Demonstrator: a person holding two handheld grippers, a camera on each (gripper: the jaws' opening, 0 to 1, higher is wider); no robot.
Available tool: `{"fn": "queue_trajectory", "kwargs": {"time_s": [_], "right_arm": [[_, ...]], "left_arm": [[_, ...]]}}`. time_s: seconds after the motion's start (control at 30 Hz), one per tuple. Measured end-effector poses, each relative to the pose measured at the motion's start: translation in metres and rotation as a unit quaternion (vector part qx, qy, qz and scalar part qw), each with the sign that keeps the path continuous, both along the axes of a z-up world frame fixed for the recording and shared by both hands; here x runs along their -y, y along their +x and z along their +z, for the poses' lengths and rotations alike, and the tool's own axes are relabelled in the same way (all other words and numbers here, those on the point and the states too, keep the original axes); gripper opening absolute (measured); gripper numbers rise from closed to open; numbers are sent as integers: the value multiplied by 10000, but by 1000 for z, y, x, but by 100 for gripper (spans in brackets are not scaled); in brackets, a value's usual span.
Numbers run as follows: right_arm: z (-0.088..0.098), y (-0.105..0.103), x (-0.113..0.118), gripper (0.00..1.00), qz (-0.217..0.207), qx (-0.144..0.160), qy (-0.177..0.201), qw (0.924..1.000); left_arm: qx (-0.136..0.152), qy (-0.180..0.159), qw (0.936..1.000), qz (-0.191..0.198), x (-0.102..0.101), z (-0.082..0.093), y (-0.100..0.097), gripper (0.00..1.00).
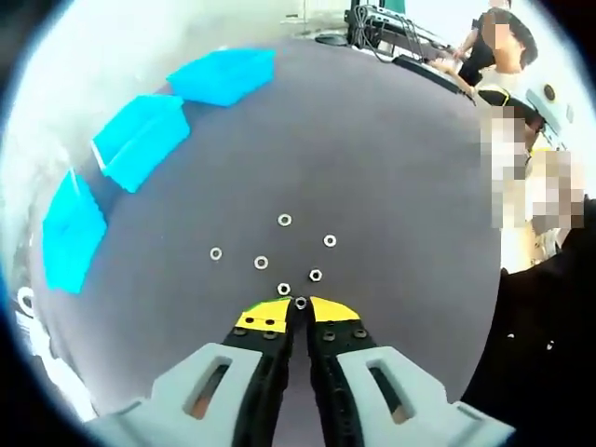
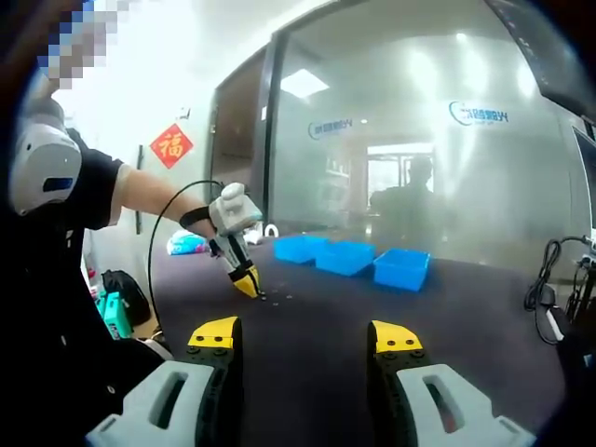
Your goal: Sort the screws, nuts, and washers into the corresponding bins
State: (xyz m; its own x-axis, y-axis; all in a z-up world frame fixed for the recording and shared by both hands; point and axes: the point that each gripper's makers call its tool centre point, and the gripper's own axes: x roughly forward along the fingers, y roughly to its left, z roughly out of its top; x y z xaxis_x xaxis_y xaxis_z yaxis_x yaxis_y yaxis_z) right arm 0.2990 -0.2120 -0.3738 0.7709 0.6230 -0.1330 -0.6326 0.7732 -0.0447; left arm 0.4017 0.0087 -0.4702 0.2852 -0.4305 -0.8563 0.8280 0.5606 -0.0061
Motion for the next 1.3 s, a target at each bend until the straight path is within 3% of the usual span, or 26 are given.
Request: {"fn": "queue_trajectory", "kwargs": {"time_s": [0.17,0.37,0.53,0.67,0.87,0.97,1.1,1.3], "right_arm": [[1,2,1,49,-22,0,-3,10000],[2,3,-3,49,-1,6,-7,10000],[3,5,-5,49,5,8,5,10000],[4,6,-8,49,26,16,-2,10000],[9,7,-11,49,38,59,0,10000],[12,8,-10,49,10,100,14,9999],[15,10,-9,49,-40,132,49,9999],[17,10,-7,49,-73,153,80,9998]], "left_arm": [[76,-171,9998,16,-1,4,-2,5],[722,-398,9966,-1,-1,19,0,3],[1061,-1059,9885,202,5,40,-3,3],[1261,-1371,9821,282,3,50,-9,2],[1506,-2183,9610,788,-1,72,-12,2],[1756,-2412,9493,989,-8,80,-11,2],[2247,-2634,9291,1297,-21,93,-9,2],[2645,-3010,9026,1576,-31,107,-9,2]]}}
